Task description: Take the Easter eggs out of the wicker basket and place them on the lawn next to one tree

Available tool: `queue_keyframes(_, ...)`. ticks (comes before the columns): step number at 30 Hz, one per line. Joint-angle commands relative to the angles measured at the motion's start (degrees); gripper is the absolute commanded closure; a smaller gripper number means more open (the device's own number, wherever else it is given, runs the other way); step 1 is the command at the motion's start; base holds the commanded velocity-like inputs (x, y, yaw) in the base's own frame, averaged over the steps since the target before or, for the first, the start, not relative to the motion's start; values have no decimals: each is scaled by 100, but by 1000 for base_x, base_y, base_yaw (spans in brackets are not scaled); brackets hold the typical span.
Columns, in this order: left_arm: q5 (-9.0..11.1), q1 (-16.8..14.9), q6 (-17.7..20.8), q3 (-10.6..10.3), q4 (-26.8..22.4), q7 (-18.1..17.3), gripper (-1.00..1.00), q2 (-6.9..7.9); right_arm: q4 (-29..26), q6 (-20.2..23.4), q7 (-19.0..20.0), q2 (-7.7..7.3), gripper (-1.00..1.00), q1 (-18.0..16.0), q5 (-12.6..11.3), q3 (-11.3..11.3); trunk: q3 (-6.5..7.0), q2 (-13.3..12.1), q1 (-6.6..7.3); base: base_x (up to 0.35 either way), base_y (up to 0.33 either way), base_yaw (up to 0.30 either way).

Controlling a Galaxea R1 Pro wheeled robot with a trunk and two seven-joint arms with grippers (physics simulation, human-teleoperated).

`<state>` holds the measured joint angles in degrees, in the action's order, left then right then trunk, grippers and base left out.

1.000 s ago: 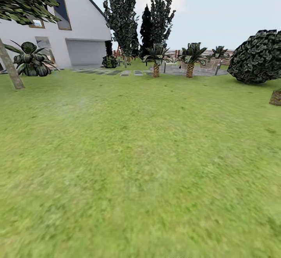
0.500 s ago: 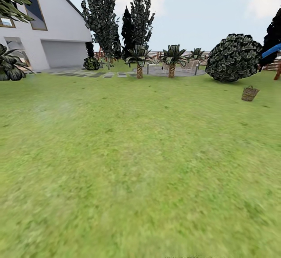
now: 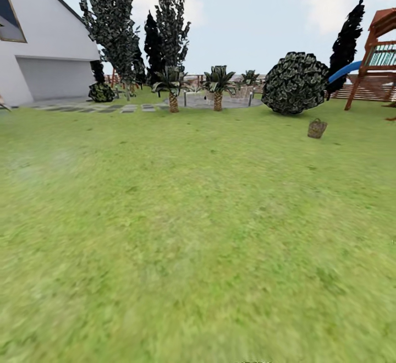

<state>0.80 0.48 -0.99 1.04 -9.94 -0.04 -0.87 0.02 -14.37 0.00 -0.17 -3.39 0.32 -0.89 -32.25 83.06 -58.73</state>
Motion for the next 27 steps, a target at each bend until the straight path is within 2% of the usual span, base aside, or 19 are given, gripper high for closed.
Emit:
queue_keyframes(1,8,4,-6,10,-10,-1,-100,-1,7,-19,0,-1,-100,-4,3,-8,0,2,0,0,0,-279)
queue_keyframes(27,8,4,-6,10,-10,3,-100,-1,7,-14,0,-1,-100,-5,-6,1,46,2,0,0,0,-280)
